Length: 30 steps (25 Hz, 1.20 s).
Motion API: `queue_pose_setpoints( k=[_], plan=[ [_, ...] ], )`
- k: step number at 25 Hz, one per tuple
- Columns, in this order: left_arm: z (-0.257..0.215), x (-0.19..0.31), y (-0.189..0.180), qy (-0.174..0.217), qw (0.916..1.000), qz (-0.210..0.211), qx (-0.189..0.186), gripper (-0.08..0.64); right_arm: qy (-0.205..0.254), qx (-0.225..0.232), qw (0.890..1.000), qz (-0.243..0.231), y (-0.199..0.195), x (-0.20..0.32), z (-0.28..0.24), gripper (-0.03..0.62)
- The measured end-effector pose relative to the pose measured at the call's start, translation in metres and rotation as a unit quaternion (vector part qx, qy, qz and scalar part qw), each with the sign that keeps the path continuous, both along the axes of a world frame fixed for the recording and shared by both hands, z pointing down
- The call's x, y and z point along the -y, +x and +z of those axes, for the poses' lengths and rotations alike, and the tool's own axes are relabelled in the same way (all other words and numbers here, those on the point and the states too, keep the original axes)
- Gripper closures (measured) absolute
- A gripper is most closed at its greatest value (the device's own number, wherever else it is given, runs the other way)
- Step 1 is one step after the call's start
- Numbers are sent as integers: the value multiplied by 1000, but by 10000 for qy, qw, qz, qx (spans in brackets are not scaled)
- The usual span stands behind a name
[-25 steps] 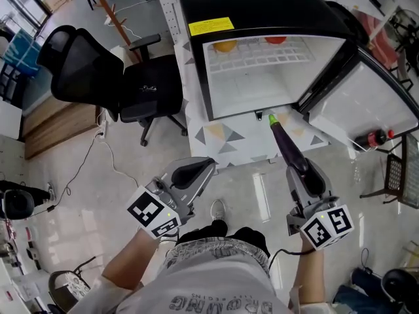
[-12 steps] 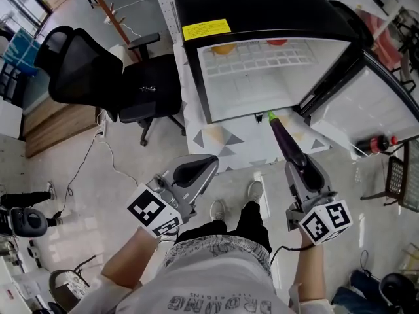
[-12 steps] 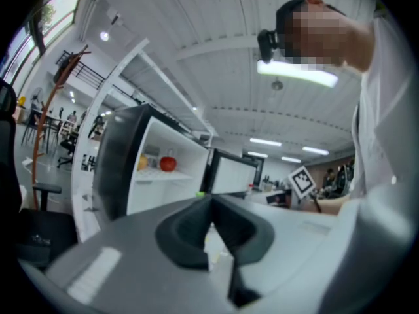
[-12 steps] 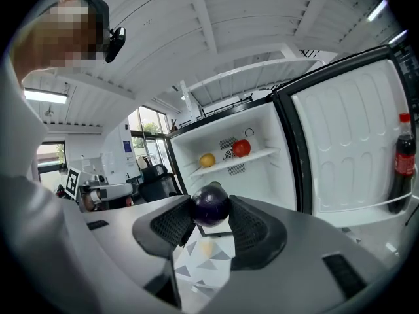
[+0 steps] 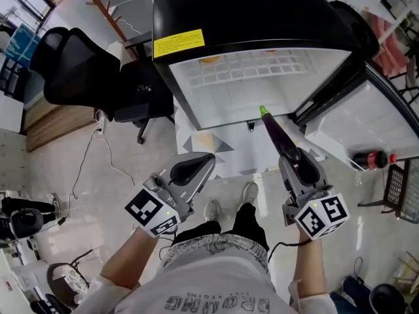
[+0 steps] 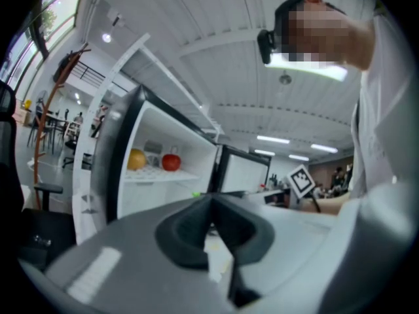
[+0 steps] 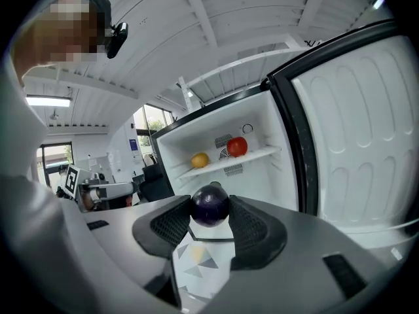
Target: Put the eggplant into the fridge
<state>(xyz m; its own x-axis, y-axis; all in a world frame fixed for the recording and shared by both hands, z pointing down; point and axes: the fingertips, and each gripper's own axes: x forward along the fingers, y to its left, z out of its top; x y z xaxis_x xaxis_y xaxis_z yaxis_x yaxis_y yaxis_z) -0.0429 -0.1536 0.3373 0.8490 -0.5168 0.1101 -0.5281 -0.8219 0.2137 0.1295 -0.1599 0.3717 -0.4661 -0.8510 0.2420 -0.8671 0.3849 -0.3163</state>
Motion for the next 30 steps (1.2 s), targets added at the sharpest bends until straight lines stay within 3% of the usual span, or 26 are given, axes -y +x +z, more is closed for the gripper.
queue_pose_setpoints(
  k=[13, 30],
  plan=[
    [27, 48, 34, -233, 9984, -431, 298, 552, -53, -554, 9980, -307, 27, 79, 44, 414],
    [71, 73, 33, -656, 9922, -827, 665, 553, -184, -1049, 9935, -411, 14, 164, 115, 414]
  ],
)
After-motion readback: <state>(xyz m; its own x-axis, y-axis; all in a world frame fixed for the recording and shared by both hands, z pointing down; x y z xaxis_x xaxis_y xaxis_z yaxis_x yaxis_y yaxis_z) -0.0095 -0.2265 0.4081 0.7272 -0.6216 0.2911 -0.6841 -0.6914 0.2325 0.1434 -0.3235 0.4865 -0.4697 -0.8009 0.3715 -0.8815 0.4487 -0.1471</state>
